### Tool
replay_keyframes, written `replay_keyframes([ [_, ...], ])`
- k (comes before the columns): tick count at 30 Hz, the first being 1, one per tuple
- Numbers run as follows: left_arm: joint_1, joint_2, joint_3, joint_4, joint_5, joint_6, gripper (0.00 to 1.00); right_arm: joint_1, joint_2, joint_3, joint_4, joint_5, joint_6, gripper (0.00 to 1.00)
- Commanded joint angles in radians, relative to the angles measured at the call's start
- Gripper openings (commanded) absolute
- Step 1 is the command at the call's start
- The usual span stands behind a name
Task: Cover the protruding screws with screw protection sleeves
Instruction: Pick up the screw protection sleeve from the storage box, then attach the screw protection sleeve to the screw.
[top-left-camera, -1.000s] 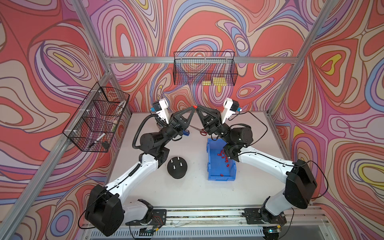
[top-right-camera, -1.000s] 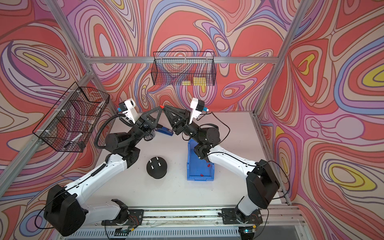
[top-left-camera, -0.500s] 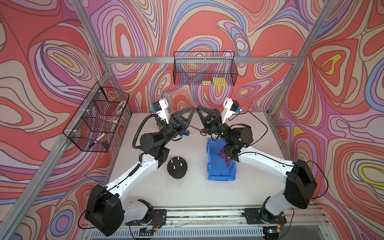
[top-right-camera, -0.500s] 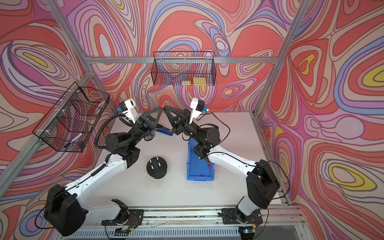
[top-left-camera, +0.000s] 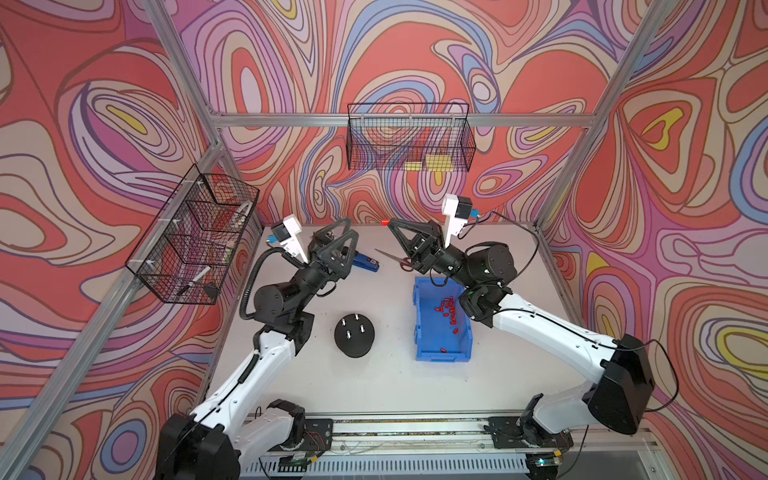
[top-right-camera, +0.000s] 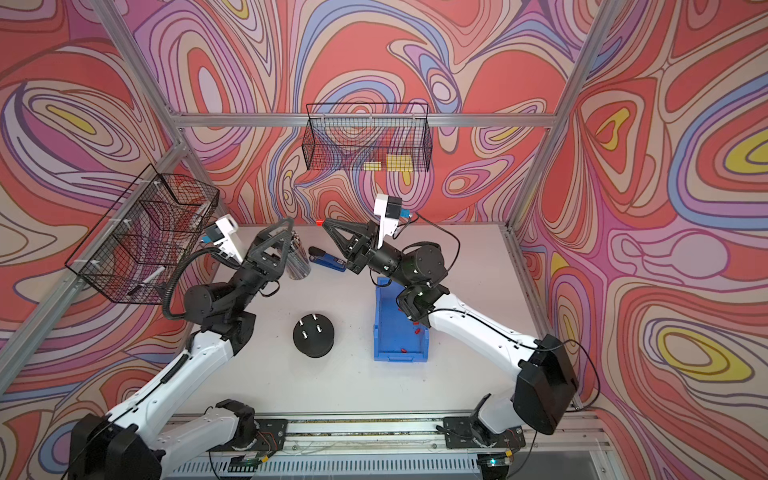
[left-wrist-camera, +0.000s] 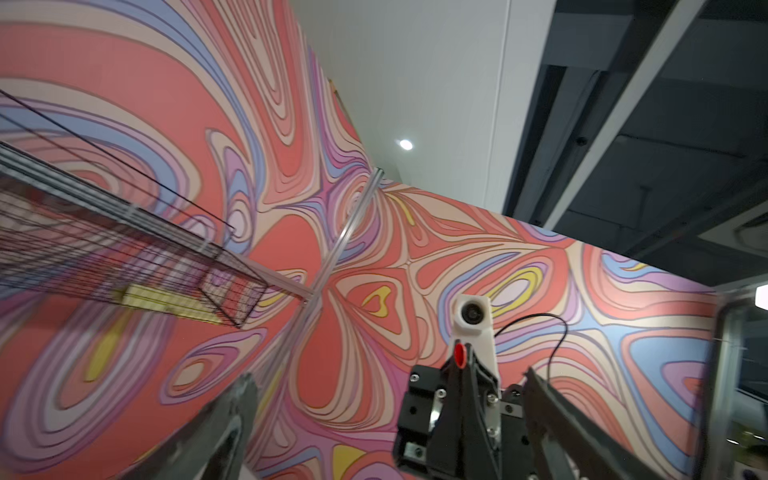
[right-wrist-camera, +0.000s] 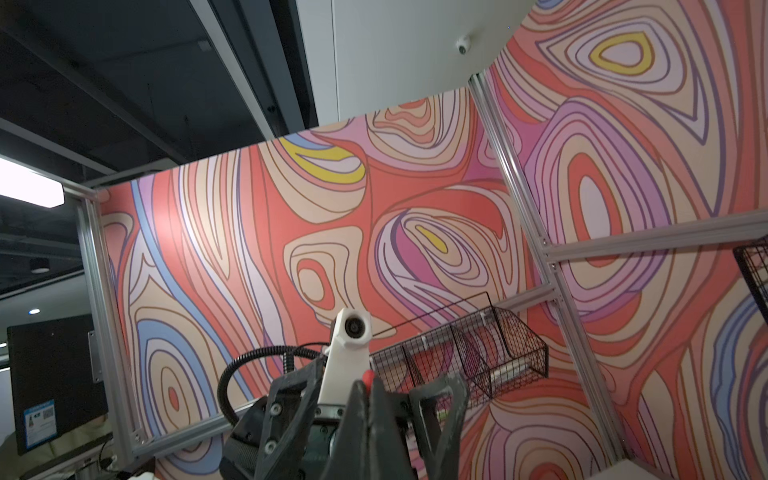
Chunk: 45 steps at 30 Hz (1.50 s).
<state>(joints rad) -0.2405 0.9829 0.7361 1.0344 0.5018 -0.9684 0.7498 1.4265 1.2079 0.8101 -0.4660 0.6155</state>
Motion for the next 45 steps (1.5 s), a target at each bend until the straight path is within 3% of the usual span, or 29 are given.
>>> replay_keyframes([
  [1, 0.055, -0.186, 0.054, -0.520, -0.089, 0.280, 0.99, 0.007, -0.030, 0.034, -0.323, -0.075, -0.066, 0.00],
  [3, 0.055, -0.236, 0.148, -0.923, -0.253, 0.498, 0.99, 0.008, -0.032, 0.045, -0.448, -0.092, -0.084, 0.00],
  [5, 0.055, -0.236, 0.221, -1.170, -0.404, 0.664, 0.99, 0.012, -0.032, 0.048, -0.562, -0.086, -0.104, 0.00],
  [7, 0.055, -0.202, 0.272, -1.359, -0.558, 0.779, 0.99, 0.031, -0.020, 0.063, -0.719, -0.052, -0.154, 0.00],
  [10, 0.056, -0.145, 0.300, -1.498, -0.677, 0.896, 0.99, 0.085, 0.016, 0.108, -0.915, 0.025, -0.238, 0.00],
  [15, 0.058, -0.159, 0.234, -1.455, -0.739, 0.919, 0.99, 0.146, 0.130, 0.196, -1.136, 0.108, -0.307, 0.00],
  [21, 0.090, -0.156, 0.172, -1.451, -0.762, 0.901, 0.99, 0.189, 0.256, 0.264, -1.254, 0.160, -0.349, 0.00],
  [30, 0.091, -0.174, 0.150, -1.437, -0.766, 0.925, 0.99, 0.194, 0.395, 0.335, -1.321, 0.206, -0.375, 0.00],
  [45, 0.092, -0.184, 0.140, -1.424, -0.738, 0.922, 0.99, 0.194, 0.452, 0.384, -1.328, 0.246, -0.386, 0.00],
])
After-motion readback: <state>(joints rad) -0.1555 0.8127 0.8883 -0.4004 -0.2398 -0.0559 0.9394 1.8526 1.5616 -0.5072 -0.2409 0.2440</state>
